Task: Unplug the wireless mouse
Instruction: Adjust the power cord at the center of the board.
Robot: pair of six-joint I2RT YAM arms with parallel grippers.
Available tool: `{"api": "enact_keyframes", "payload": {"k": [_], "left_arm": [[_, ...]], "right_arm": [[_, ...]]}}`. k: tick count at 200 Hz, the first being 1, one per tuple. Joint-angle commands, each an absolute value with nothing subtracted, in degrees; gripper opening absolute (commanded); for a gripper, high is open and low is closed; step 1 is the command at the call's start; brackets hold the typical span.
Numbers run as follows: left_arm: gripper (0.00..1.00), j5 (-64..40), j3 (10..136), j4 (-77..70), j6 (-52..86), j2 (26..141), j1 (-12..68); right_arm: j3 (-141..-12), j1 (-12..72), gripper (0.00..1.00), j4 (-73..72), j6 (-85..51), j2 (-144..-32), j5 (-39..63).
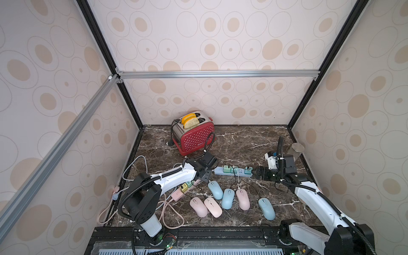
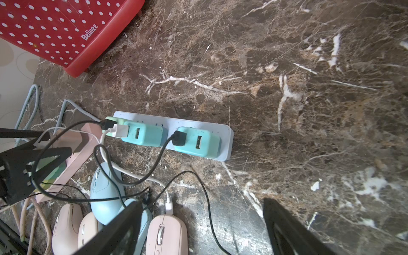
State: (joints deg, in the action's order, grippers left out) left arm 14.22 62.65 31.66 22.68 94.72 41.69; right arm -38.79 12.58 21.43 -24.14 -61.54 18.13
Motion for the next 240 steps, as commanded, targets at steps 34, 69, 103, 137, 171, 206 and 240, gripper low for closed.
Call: {"api": "enact_keyframes", "payload": {"k": [34, 69, 103, 137, 171, 206, 240], "left_arm": [[0.61, 13.13, 64.15, 29.75, 21.8, 97.26, 39.64], [0.53, 14.16, 64.18, 28.5, 21.88, 99.21, 39.13], [0.5, 13.68, 64.6, 28.08, 21.62, 100.25, 38.87], [0.62, 11.54, 63.08, 28.32, 22.04, 99.64, 38.9], [0.66, 10.55, 60.86, 28.3, 23.02, 98.79, 38.94], [0.66, 11.77, 59.44, 29.0, 24.26, 99.09, 39.2], [0.62, 15.6, 59.03, 28.59, 24.61, 101.12, 39.3]], "right_arm": [[-37.71, 12.9, 0.9, 21.15, -23.46, -61.23, 18.51], [-37.56, 12.92, 0.9, 21.44, -23.34, -61.0, 18.12], [-37.33, 12.83, 0.9, 21.52, -23.43, -61.0, 18.01], [-37.27, 12.85, 0.9, 21.62, -23.43, -60.73, 17.75], [-37.13, 12.84, 0.9, 21.27, -23.47, -60.81, 17.64], [-36.94, 12.87, 0.9, 21.01, -23.55, -60.9, 17.69], [-36.99, 12.84, 0.9, 21.17, -23.55, -60.83, 17.73]]}}
